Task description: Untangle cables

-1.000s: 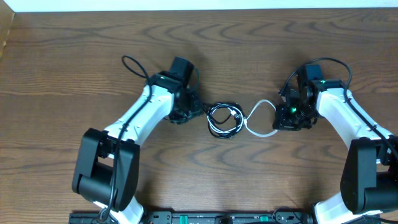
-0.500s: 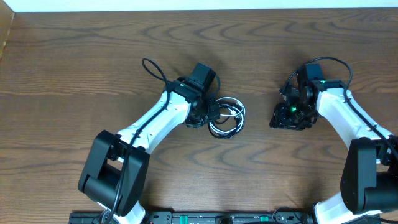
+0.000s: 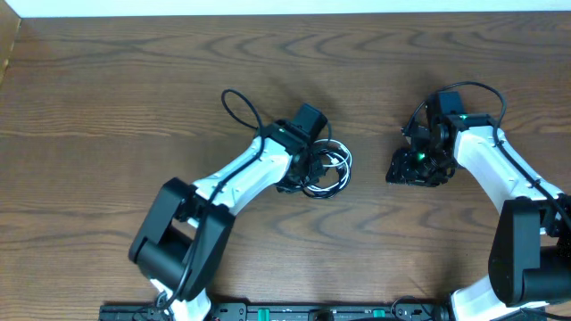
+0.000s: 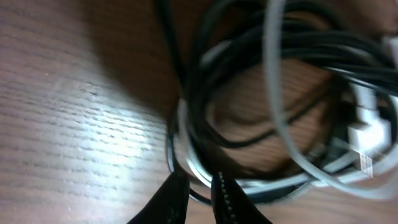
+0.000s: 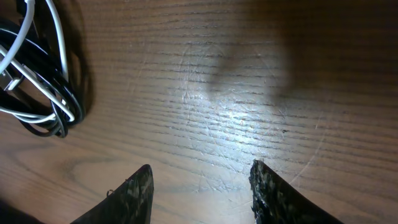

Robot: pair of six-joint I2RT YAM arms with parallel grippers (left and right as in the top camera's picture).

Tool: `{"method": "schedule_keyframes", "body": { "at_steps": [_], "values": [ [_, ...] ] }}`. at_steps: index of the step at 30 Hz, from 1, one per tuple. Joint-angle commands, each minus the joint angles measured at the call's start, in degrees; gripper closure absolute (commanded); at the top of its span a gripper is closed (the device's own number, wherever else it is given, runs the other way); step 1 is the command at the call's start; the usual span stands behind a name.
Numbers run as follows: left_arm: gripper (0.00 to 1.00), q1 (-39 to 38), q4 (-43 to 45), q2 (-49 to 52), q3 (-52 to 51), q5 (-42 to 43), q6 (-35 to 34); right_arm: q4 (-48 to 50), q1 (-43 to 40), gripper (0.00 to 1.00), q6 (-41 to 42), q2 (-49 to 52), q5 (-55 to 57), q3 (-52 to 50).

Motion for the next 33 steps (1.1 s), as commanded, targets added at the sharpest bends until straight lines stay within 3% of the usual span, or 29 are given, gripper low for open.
{"method": "schedule_keyframes", "body": {
  "at_steps": [1,11,14,16,19,22,27,33],
  "values": [
    [0.81,0.07,0.00,2.03,-0.74,-4.57,-3.13,-0.04,0.24,0.53,0.00,-0.90,0.07,0.46],
    [0.82,-0.07,1.66,5.22,-0.79,-6.36,-4.11,-0.07,0.26,0.53,0.00,-0.90,0.02,0.46],
    [0.92,-0.09,1.64,6.54,-0.79,-5.79,-4.13,-0.09,0.26,0.53,0.00,-0.90,0.00,0.46],
    [0.93,-0.09,1.60,6.69,-0.76,-5.73,-4.11,-0.07,0.26,0.54,-0.02,-0.90,-0.22,0.46],
    [0.93,-0.09,1.60,6.16,-0.72,-5.73,-3.76,0.28,0.26,0.60,-0.85,-0.90,-3.30,0.48],
    [0.93,-0.02,1.25,3.85,0.00,-5.27,1.09,1.55,0.33,0.66,-5.70,-1.27,-13.35,0.50],
    [0.92,-0.04,1.25,-3.56,0.55,-4.22,5.09,5.42,2.08,0.63,-10.73,-2.93,-26.45,0.55],
    [0.92,-0.04,1.29,-11.32,0.55,-3.74,5.27,11.80,6.27,0.53,-6.21,-4.13,-29.11,0.55]
  ]
}}
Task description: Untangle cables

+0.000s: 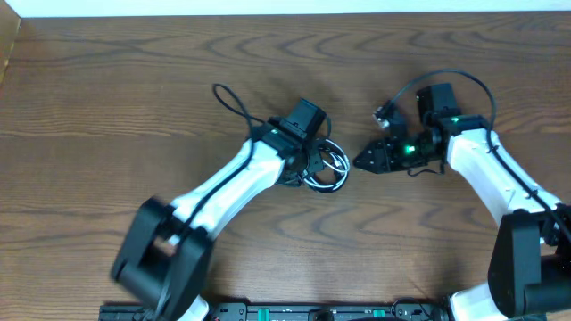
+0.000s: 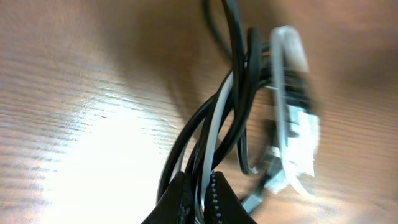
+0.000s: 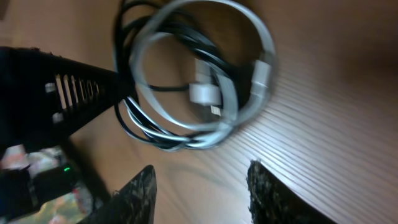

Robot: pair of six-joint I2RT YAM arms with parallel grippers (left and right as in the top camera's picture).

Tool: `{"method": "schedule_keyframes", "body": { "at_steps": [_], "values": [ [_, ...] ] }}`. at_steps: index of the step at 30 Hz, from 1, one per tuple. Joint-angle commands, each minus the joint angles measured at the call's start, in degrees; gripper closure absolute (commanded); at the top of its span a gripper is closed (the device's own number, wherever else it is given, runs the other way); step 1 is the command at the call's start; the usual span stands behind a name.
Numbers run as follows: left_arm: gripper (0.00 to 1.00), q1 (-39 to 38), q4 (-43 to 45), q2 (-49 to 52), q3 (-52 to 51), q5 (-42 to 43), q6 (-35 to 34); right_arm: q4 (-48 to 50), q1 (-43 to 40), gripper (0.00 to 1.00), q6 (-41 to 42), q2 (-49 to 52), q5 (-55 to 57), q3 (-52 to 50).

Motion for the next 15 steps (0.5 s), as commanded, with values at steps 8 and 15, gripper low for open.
{"method": "schedule_keyframes", "body": {
  "at_steps": [8,15],
  "values": [
    [0.93,0.11,1.68,-7.13,0.50,4.72,1.73,7.30,8.46,0.49,17.75,-0.68,12.66,0.52],
    [0.93,0.48,3.82,-7.45,0.59,10.05,1.92,10.25,12.72,0.48,22.99,1.64,17.79,0.50]
  ]
}}
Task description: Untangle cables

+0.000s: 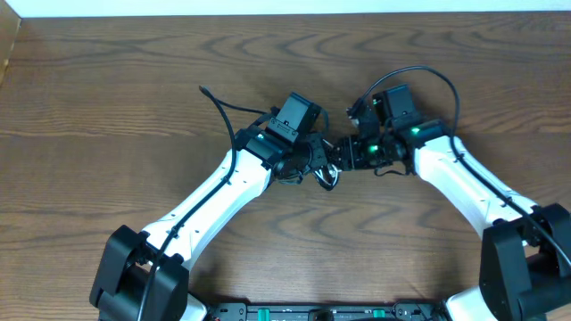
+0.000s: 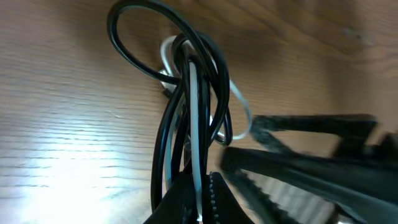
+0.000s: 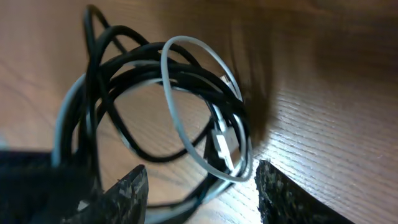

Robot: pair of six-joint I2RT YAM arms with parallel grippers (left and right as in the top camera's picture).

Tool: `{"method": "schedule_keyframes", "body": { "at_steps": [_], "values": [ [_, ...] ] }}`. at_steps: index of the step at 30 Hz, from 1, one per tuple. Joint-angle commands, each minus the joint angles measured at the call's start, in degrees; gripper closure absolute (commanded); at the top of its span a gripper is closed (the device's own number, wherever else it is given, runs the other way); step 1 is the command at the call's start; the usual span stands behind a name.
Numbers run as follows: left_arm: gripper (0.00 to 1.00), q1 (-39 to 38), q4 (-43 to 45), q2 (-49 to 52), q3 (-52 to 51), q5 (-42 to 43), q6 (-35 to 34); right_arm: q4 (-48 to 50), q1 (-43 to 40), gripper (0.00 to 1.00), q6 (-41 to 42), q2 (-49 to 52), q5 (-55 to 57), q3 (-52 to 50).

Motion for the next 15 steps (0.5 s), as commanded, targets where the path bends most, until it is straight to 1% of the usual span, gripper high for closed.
{"method": "schedule_keyframes", "body": {
  "at_steps": [1,6,8,9,10,12,13,15],
  "values": [
    [0.93,0.70,1.31,-1.51,0.61,5.18,1.36,0.48,1.75,0.48,6.43,1.90,6.01,0.50],
    [0.93,2.93,2.51,-1.88,0.68,11.04,2.25,0.50,1.75,0.49,11.28,4.04,11.19,0.48],
    [0.92,3.98,2.47,-2.27,0.76,12.83,3.17,0.48,1.46,0.53,13.05,5.01,13.68,0.46],
    [0.92,4.42,2.47,-2.51,0.76,13.70,3.74,0.55,1.29,0.56,13.81,5.51,14.58,0.46],
    [0.92,4.81,2.47,-2.69,0.76,14.45,3.98,0.79,1.11,0.66,14.10,5.81,14.95,0.46],
    [0.93,5.46,2.25,-2.93,0.76,15.37,4.39,1.88,0.70,0.88,13.97,5.90,14.95,0.46],
    [0.92,5.70,1.92,-2.93,0.76,15.61,4.66,2.69,0.48,0.93,13.94,5.86,14.95,0.48],
    [0.93,5.88,0.85,-2.91,0.74,15.89,5.49,4.35,0.04,0.99,13.42,5.51,14.71,0.48]
  ]
}}
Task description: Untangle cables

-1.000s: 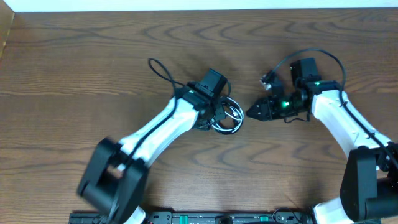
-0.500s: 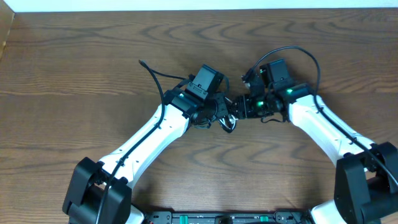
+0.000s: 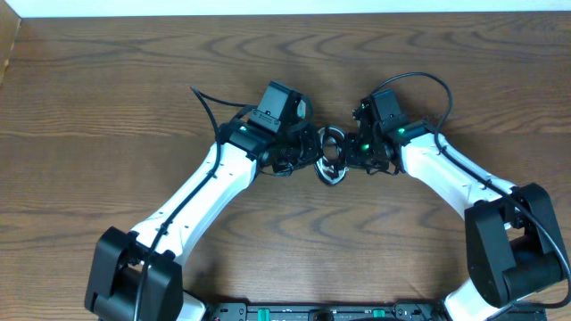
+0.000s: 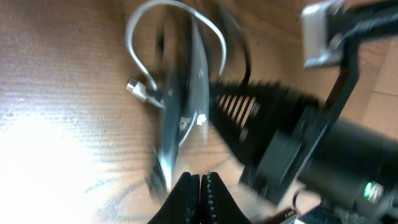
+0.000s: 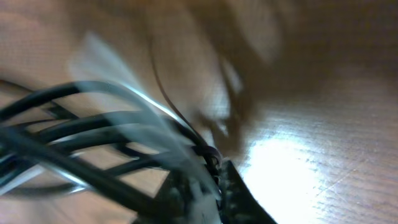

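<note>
A tangle of black and white cables [image 3: 330, 166] hangs between my two grippers at the middle of the table, seen nearly edge-on from overhead. My left gripper [image 3: 308, 153] is shut on its left side. In the left wrist view the left gripper [image 4: 200, 182] is pressed together with blurred cables [image 4: 180, 106] rising from it and a white loop on top. From the right, my right gripper [image 3: 351, 156] is shut on the same tangle. Its wrist view shows the right gripper [image 5: 208, 186] clamped on black and white strands [image 5: 93, 124] that run off left.
Each arm's own black lead loops out behind its wrist, one at the left [image 3: 207, 102] and one at the right [image 3: 419, 80]. The table's far edge [image 3: 268, 12] meets a white wall. A dark rail [image 3: 312, 312] lies along the near edge.
My right gripper was open with the tangle between its fingers; it is now shut on it. Both grippers and the tangle sit slightly farther back on the table.
At first my left gripper was shut on the tangle lying flat, and my right gripper stood open well off to the right. Then the right gripper was pointing at the tangle, then right against it while the left held it on edge. Now both hold it.
</note>
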Robot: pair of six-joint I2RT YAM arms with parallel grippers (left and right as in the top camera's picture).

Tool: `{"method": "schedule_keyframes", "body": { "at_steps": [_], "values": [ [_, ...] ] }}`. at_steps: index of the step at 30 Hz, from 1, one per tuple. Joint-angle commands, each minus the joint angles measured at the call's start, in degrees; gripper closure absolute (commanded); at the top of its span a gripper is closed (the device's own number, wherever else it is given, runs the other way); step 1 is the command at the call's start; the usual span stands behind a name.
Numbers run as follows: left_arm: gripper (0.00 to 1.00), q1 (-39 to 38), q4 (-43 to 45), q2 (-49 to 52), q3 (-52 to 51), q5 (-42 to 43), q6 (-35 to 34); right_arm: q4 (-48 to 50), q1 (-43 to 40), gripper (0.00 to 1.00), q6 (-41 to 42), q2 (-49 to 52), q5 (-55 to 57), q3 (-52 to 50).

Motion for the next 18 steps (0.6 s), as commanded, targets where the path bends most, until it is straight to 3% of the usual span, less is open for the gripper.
{"method": "schedule_keyframes", "body": {
  "at_steps": [1,10,13,18],
  "values": [
    [0.92,0.74,-2.89,-2.34,0.74,3.43,3.98,2.40,-2.12,0.99,0.70,0.15,3.34,0.55],
    [0.93,2.69,-9.75,-2.29,0.74,3.37,16.11,-1.27,-10.21,0.99,-5.25,0.11,2.86,0.55],
    [0.93,3.32,-9.81,-2.27,0.70,1.95,17.77,-1.95,-11.52,0.97,-11.91,0.11,-4.42,0.55],
    [0.92,3.26,-7.72,-2.14,0.68,0.17,15.61,-3.96,-11.69,0.66,-16.46,-0.04,-11.19,0.68]
  ]
}}
